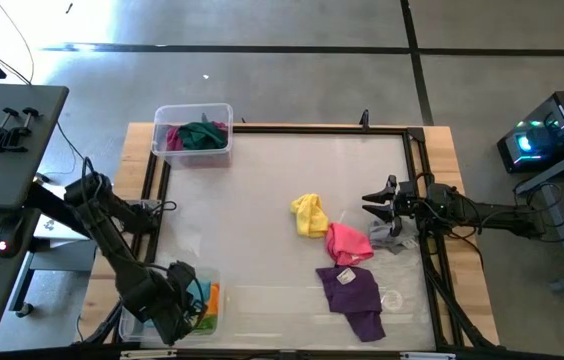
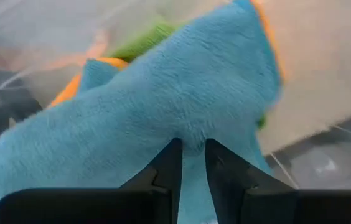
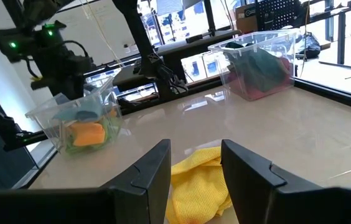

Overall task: Sort towels by color in basket
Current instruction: Put the blue towel into the bottom transparent bin, then put the yellow towel into the bottom transparent bin

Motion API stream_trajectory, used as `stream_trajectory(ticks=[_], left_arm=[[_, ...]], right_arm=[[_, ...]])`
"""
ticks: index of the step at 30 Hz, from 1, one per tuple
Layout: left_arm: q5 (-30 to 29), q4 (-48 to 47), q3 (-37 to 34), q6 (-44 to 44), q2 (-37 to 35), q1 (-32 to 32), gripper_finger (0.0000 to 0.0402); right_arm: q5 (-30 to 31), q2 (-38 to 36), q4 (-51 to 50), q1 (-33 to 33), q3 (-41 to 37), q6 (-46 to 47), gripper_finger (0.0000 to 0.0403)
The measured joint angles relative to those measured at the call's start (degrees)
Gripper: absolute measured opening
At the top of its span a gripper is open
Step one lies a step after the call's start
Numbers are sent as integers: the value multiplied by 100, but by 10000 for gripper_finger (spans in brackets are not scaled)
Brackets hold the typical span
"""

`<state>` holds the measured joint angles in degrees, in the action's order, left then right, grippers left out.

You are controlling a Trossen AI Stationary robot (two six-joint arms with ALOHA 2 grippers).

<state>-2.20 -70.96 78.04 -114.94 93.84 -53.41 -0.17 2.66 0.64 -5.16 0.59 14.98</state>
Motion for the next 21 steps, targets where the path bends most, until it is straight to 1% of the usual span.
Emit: stream_trajectory(ticks=[2,4,6,9,11,13,15,17,21], left_arm=[[-40,-127,249,-2,-7,29,49],[-301,-295,533,2,-9,65,44],[-908,-382,816,29,-10,104,39],[-2310,-307,1110,490,-16,182,34],[-3457,27,1136,1201,-17,286,33],[-4504,469,1109,2121,-15,416,33],[-5263,1025,1020,3147,-15,578,33],[-5619,1649,880,4123,-15,780,33],[-5626,2890,569,5739,-15,1291,32]], right_arm=[[-1,0,0,-1,-1,0,138],[0,0,0,-1,-1,0,138],[0,0,0,1,0,0,138],[-1,0,0,-1,0,0,138],[0,0,0,-1,1,0,138],[0,2,0,-1,-1,0,138],[-1,0,0,-1,0,0,138],[-2,0,0,1,1,0,138],[0,0,0,-1,1,0,138]])
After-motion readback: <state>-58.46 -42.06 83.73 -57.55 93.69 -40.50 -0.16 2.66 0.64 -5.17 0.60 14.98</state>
